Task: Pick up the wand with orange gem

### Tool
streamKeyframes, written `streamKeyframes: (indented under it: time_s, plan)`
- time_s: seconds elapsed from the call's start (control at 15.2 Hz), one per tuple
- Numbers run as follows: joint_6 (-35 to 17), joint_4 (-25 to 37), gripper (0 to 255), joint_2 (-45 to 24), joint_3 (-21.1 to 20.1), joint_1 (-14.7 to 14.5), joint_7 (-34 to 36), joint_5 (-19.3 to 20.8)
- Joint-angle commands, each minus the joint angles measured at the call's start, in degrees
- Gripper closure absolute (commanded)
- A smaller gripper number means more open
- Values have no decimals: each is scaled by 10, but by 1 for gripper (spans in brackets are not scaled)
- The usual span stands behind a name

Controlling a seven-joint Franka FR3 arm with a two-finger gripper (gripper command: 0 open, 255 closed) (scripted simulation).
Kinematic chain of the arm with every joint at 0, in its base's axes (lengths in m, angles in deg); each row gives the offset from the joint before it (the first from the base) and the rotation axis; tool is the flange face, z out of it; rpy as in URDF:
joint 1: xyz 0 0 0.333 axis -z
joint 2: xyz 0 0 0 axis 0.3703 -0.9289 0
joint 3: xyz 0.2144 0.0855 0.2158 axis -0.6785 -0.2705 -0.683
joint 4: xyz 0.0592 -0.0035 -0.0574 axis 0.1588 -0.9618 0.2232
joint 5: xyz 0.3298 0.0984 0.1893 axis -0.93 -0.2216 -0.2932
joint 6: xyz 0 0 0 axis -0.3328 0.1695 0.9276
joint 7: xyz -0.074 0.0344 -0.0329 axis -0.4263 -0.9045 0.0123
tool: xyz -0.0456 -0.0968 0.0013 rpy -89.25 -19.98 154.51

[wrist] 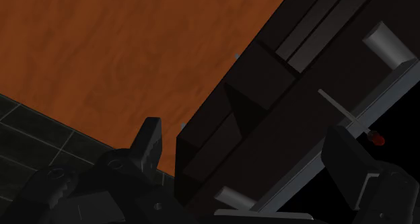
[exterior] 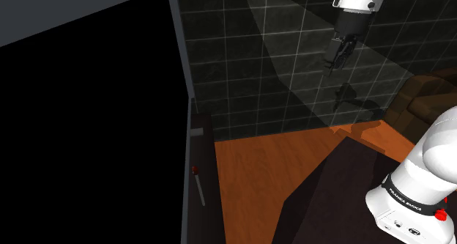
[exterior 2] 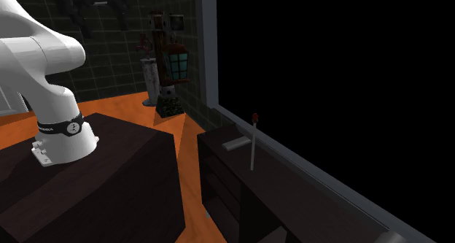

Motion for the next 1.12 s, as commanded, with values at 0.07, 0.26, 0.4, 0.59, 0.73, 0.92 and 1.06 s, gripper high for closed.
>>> streamKeyframes:
  time_s: [0.07,0.26,0.4,0.59,0.73,0.92,1.06]
  plan:
    - [-12,-8,0,-3,-14,-3,18,-8]
    - [-50,-26,0,-19,-55,-11,71,-32]
    - [-76,-34,0,-36,-83,-16,106,-47]
    - [-117,-38,0,-68,-125,-23,158,-67]
    - [-145,-36,0,-96,-153,-26,194,-78]
    - [-187,-26,0,-144,-195,-27,247,-88]
    - [-215,-15,0,-180,-223,-26,284,-90]
